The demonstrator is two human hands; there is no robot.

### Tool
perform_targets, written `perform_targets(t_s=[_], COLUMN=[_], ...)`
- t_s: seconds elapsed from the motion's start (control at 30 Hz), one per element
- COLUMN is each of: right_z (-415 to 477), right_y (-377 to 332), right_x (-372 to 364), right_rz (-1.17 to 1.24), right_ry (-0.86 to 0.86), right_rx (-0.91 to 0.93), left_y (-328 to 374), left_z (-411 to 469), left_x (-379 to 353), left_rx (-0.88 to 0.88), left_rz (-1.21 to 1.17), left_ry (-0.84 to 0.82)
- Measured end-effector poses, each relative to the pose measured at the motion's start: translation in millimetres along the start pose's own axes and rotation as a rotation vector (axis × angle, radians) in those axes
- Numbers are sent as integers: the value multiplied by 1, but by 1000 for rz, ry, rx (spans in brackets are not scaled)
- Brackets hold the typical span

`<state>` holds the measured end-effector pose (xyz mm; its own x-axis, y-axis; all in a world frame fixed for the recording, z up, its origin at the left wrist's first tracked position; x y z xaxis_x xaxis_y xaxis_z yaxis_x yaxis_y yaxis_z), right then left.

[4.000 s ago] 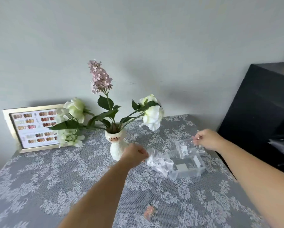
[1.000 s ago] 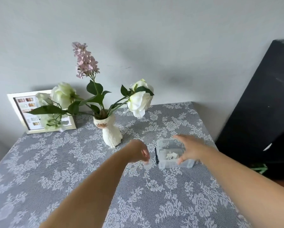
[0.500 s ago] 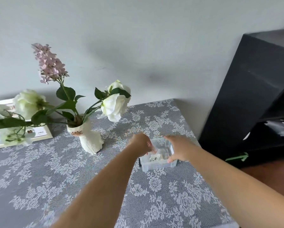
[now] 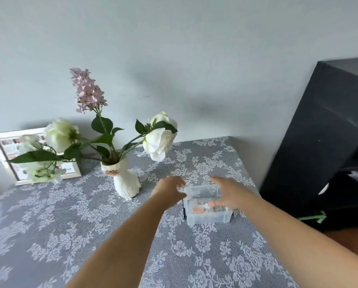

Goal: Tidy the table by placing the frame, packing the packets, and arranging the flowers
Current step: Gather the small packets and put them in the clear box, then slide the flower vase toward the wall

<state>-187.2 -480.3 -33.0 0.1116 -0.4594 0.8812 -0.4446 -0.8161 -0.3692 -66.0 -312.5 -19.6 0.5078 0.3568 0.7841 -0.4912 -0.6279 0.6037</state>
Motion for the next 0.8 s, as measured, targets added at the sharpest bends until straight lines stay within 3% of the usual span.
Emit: perform_targets(t_s=[0.3, 0.5, 0.8], right_z=[28, 54, 112], right_y=[-100, -156, -197], right_x=[-24, -51, -87], right_rz=[233, 301, 410], right_ry=[-34, -58, 5], right_rx=[162, 171, 54], left_y=[-83, -148, -201], left_z=[-47, -54, -19], left_x=[62, 86, 84], left_rx=[197, 329, 396], left_rz=[-113, -132, -426], left_ry=[198, 281, 184])
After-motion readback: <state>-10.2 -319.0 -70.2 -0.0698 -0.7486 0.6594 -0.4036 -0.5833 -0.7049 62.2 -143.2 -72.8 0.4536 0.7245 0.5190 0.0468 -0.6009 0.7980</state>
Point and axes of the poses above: each hand's wrist, its own z-axis towards the middle knuckle, its own x-axis out of the back of the hand, y = z × x, the point moved 1 cm from there along z, towards the middle knuckle, and after that the axes turned 4 degrees about -z, right-handed, at the moved point
